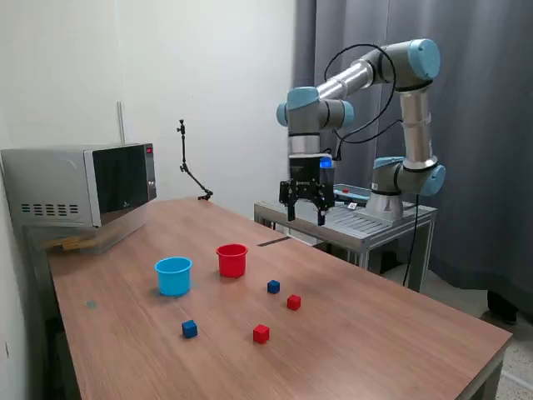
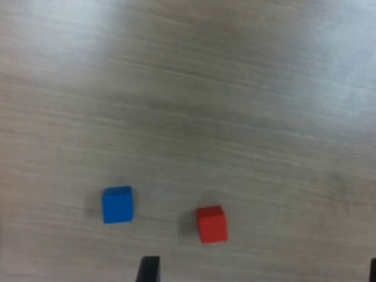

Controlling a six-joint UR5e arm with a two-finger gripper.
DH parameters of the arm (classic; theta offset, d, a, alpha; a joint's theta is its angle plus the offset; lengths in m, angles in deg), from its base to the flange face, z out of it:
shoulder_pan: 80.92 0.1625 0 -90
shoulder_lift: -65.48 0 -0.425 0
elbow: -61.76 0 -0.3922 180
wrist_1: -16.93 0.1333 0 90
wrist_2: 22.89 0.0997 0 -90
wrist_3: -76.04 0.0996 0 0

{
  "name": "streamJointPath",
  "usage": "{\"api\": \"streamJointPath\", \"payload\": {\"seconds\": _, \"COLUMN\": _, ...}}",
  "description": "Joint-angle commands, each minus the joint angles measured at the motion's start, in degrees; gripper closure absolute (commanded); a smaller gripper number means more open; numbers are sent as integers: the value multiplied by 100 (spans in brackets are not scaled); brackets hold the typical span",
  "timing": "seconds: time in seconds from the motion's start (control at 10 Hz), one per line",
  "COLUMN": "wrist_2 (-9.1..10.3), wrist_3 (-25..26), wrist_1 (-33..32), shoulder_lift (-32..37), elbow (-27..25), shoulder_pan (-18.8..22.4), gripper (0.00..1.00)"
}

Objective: Place red objects in the red bin, and blue objects in the blue bin.

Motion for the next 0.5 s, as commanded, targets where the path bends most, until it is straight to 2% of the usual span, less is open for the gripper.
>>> {"api": "streamJointPath", "payload": {"seconds": 0.0, "wrist_2": 88, "wrist_3": 5, "wrist_1": -268, "shoulder_lift": -510, "elbow": 21, "shoulder_pan": 108, "gripper": 0}}
{"api": "streamJointPath", "payload": {"seconds": 0.1, "wrist_2": 262, "wrist_3": 5, "wrist_1": -348, "shoulder_lift": -634, "elbow": 38, "shoulder_pan": 100, "gripper": 0}}
{"api": "streamJointPath", "payload": {"seconds": 0.4, "wrist_2": 308, "wrist_3": -4, "wrist_1": -393, "shoulder_lift": -836, "elbow": 100, "shoulder_pan": -93, "gripper": 0}}
